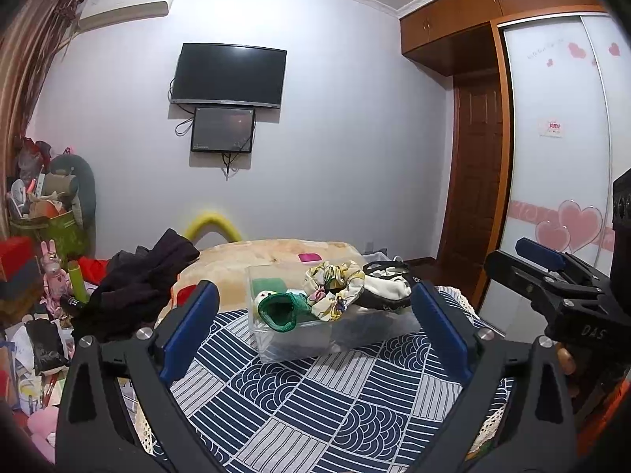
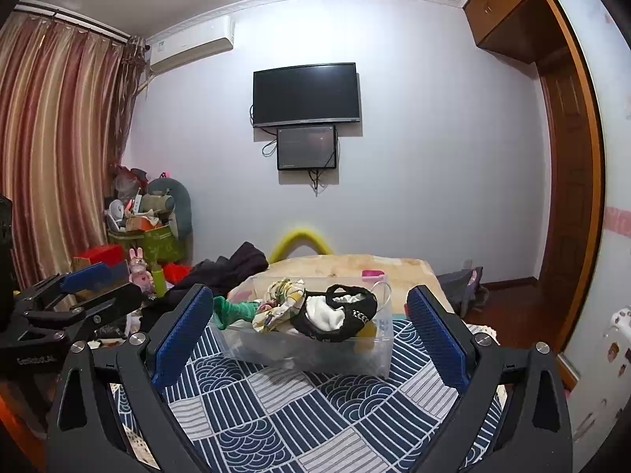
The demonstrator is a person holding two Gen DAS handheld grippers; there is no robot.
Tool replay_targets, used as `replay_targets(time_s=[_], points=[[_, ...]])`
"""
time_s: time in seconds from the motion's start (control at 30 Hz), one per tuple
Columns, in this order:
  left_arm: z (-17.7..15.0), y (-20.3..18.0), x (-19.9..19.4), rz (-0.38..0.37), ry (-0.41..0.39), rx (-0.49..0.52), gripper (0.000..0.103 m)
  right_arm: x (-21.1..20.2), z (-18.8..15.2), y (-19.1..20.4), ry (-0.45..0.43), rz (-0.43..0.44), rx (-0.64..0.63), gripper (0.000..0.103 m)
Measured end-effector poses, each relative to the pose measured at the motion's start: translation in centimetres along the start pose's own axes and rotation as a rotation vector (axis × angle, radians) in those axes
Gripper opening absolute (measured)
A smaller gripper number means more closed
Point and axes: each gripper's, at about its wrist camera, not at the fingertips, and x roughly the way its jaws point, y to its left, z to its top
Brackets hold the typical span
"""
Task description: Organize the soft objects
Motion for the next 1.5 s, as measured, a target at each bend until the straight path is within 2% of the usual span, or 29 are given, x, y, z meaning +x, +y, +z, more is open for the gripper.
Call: replay_targets(time_s=[0.63,0.93,1.0,1.5], points=[[0.18,0.24,-0.36,0.000,0.003,-0.015,0.099,0.06,0.14,0.02,0.001,0.000,0.004,0.099],[0.10,-0.45,-0.56,0.008,-0.010,0.016,0.099,0.01,0.14,0.14,-0.007,-0.003,0.000,0.099],[0.11,-0.52,-0.37,-0.011,0.004,0.021,0.099,0.01,0.22,0.13,-0.007,-0.001,-0.001,0.099],[0.15,0.32,-0.16,0.005,0.025,-0.026,0.099,0.09,0.14,0.41,-0.004,0.010,-0.004,0.099]])
